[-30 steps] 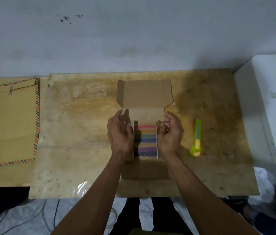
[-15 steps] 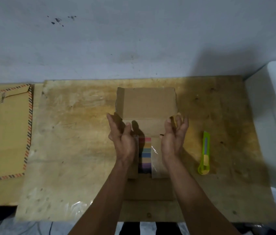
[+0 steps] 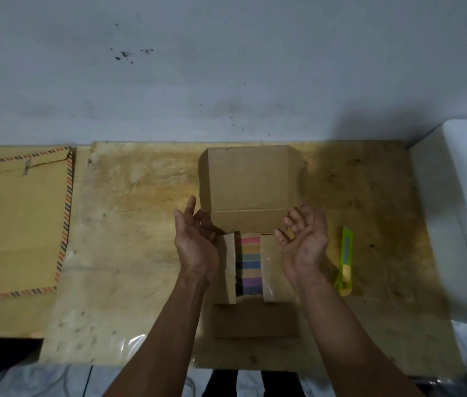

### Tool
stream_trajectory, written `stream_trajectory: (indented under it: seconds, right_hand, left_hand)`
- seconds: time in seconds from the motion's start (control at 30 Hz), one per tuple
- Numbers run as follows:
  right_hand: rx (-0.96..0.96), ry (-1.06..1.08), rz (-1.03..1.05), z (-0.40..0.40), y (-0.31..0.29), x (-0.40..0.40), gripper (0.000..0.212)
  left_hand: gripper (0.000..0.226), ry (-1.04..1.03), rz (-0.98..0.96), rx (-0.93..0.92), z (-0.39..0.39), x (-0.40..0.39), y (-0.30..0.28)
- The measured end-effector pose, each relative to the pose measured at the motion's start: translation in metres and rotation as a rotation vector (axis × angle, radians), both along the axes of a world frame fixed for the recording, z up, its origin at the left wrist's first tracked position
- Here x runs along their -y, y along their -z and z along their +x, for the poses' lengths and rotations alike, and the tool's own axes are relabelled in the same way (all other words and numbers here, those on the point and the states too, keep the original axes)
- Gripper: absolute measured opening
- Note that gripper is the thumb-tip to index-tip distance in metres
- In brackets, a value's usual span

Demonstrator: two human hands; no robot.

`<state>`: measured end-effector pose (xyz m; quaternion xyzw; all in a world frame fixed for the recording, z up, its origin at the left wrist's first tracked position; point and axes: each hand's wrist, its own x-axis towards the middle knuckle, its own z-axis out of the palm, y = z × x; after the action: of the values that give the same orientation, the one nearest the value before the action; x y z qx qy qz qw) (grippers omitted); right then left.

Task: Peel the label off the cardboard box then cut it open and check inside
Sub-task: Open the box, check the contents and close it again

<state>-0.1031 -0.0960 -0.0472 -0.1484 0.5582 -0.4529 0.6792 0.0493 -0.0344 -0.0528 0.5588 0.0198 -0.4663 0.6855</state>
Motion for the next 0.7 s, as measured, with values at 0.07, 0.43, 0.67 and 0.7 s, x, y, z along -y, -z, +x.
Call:
stream_trajectory:
  seconds: [0.07, 0.43, 0.67, 0.7]
  right_hand:
    - [0.042, -0.018, -0.003, -0.004, -0.001, -0.001, 0.053]
    - [0.072, -0.130, -0.013, -0.015, -0.014, -0.005, 0.044]
    - [0.037, -0.155, -0.053, -0.016, -0.019, -0.014, 0.053]
    - [0.034, -0.156, -0.053, -0.015, -0.021, -0.014, 0.054]
  left_hand:
    - [0.066, 0.026, -0.010, -0.020, 0.002, -0.008, -0.004]
    - [0.081, 0.115, 0.030, -0.073, 0.004, -0.028, -0.026]
    - [0.077, 0.195, 0.147, -0.017, -0.006, -0.037, -0.038]
    - [0.079, 0.204, 0.179, -0.013, -0.005, -0.036, -0.040]
